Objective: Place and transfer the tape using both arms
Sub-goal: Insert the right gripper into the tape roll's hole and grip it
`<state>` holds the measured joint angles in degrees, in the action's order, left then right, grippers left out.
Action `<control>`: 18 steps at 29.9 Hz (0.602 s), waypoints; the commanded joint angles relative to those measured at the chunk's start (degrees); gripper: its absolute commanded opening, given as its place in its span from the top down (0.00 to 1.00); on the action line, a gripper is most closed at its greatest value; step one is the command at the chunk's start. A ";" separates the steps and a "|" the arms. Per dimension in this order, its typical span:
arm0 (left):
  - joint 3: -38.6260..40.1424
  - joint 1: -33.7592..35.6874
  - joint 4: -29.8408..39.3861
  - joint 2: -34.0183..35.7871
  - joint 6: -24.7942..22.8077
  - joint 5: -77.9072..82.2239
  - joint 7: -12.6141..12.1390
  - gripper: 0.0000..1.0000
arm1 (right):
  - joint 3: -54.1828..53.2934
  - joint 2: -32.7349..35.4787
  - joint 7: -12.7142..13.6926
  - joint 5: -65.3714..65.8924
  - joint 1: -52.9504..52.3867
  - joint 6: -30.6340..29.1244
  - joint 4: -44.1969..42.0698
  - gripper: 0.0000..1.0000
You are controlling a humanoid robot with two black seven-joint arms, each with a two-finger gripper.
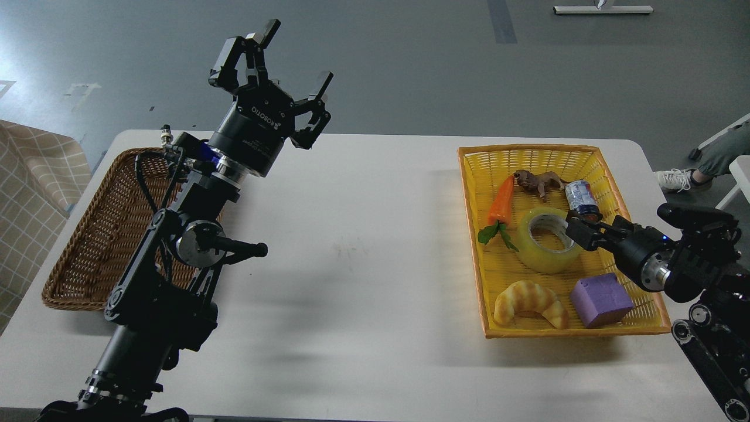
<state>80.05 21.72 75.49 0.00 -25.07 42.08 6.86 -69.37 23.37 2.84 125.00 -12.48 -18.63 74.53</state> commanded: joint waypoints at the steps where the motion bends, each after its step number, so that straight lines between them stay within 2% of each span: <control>1: -0.07 0.08 0.00 0.00 0.02 0.01 0.00 0.02 | 2.04 0.19 0.33 0.00 -1.66 0.00 -1.84 0.07; 13: 0.02 -0.98 0.00 0.00 -0.24 0.10 0.00 0.02 | 2.92 -0.16 0.33 0.00 -2.28 0.08 -3.08 0.11; 18: 0.02 -1.15 0.00 0.00 0.20 0.10 0.00 0.02 | 5.11 0.10 0.33 0.00 -2.37 0.00 -3.17 0.07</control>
<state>80.06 20.69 75.49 0.00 -25.21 42.19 6.86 -65.96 23.23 3.17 125.00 -14.80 -18.62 71.40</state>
